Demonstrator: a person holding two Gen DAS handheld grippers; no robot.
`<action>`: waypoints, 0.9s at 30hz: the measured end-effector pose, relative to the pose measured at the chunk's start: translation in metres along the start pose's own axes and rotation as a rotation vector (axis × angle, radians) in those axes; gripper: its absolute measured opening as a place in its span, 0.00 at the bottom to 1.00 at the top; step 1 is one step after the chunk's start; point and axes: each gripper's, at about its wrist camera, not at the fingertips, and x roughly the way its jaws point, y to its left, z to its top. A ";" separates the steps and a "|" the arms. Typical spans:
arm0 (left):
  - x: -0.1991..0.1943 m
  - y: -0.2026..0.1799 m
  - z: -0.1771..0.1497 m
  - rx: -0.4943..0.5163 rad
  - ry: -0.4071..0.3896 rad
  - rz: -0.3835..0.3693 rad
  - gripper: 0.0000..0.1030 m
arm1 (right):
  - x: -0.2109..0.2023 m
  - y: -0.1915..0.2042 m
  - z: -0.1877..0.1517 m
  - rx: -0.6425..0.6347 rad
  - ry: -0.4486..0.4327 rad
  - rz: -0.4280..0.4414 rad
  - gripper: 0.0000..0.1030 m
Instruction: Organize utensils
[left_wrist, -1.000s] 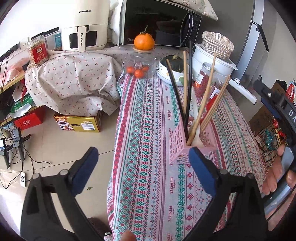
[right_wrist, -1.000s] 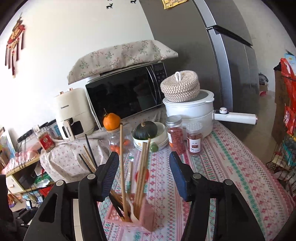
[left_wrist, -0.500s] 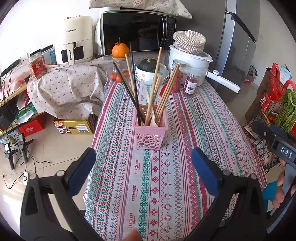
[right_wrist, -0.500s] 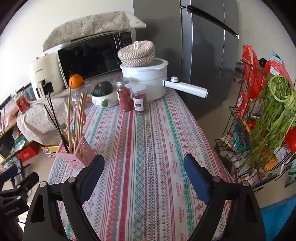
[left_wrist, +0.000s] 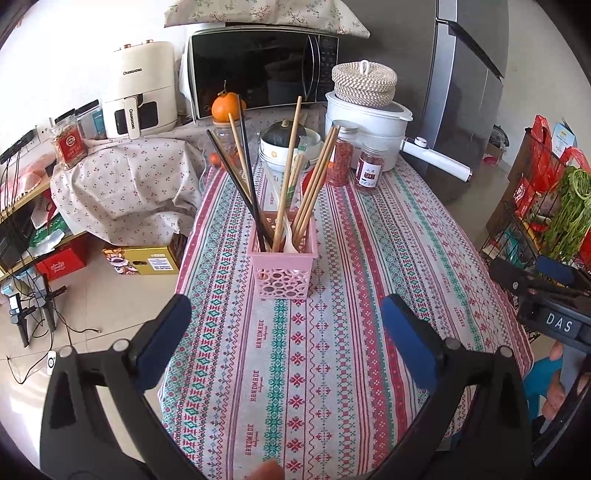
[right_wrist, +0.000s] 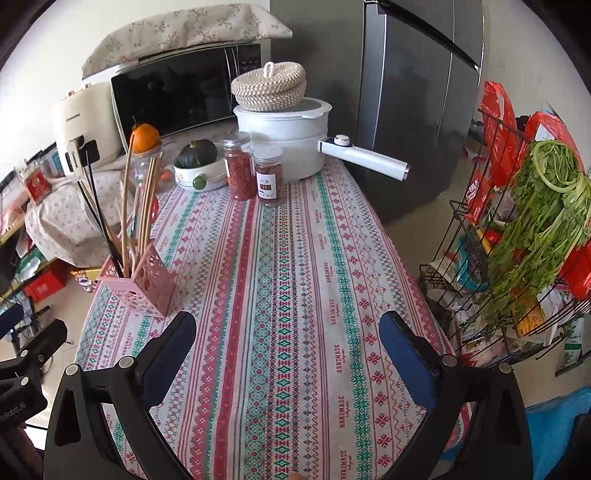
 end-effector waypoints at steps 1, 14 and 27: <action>0.000 -0.001 0.000 0.001 -0.001 0.000 0.99 | 0.001 0.001 0.000 -0.001 0.002 0.001 0.98; -0.003 -0.001 0.000 -0.003 -0.012 0.017 0.99 | 0.003 0.003 -0.001 -0.008 0.000 -0.025 0.98; 0.000 -0.003 0.000 -0.007 0.000 0.009 0.99 | 0.004 0.003 -0.002 -0.006 0.004 -0.028 0.98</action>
